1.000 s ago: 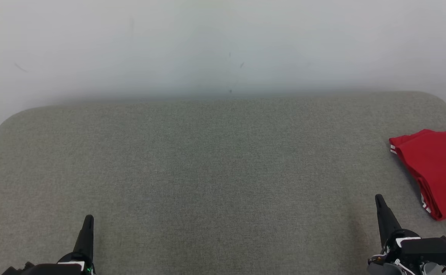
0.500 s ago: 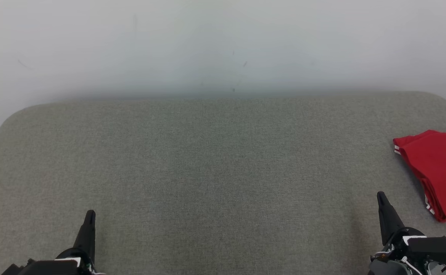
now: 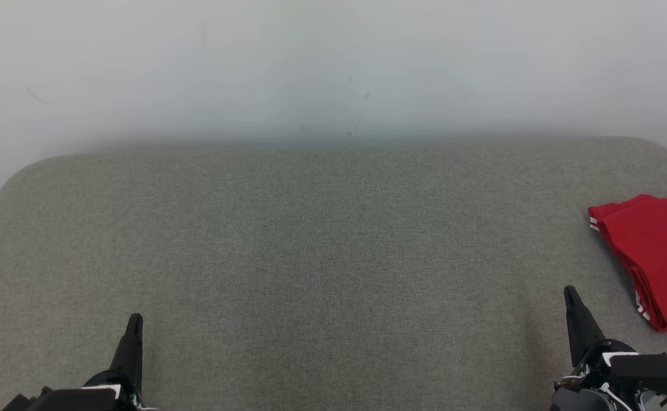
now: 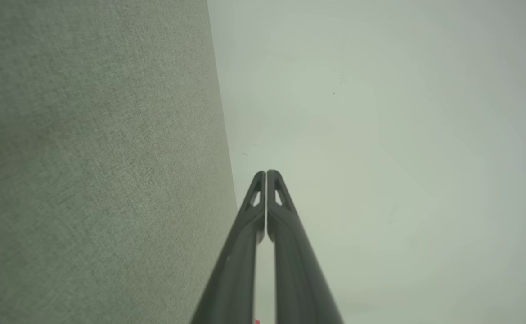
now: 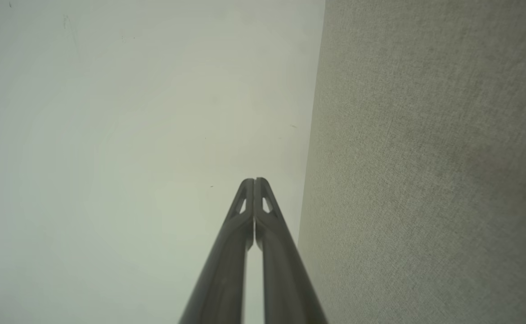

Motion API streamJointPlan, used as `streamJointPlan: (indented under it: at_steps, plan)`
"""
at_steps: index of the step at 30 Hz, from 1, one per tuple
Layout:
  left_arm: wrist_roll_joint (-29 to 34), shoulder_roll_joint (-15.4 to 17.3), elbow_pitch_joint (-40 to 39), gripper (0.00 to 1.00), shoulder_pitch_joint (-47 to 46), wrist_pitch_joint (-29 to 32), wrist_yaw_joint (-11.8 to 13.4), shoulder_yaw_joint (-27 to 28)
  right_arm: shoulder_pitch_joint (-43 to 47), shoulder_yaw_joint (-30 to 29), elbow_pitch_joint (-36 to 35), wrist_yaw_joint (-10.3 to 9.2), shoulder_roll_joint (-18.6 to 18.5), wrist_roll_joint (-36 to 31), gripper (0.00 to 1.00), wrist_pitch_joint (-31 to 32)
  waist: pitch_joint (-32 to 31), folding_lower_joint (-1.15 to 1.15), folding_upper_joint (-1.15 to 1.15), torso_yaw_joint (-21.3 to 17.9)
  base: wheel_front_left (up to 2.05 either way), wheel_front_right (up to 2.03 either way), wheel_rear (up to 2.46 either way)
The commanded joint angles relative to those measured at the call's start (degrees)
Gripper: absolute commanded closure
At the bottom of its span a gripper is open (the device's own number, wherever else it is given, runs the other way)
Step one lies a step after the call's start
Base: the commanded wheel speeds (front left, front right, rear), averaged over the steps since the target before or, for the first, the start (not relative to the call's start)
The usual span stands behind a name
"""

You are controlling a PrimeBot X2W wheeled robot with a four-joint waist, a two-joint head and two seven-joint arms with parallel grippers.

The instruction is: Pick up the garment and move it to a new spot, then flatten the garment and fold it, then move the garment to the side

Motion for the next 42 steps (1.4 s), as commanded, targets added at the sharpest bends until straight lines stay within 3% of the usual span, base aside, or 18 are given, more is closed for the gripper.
streamJointPlan:
  at_steps: [1,42]
  plan:
    - [-0.3,0.2,0.1,1.00,-0.6,0.0,-0.2,0.0,-0.3,-0.1,-0.1,-0.11,0.1,0.1,1.00,0.2,0.0,0.00,0.00,0.0,0.00,0.00,0.00]
    - [-0.3,0.2,0.0,1.00,-0.6,0.0,-0.2,0.0,-0.3,-0.1,-0.1,-0.10,0.1,0.1,1.00,0.2,0.0,0.00,0.00,0.0,0.00,0.00,0.00]
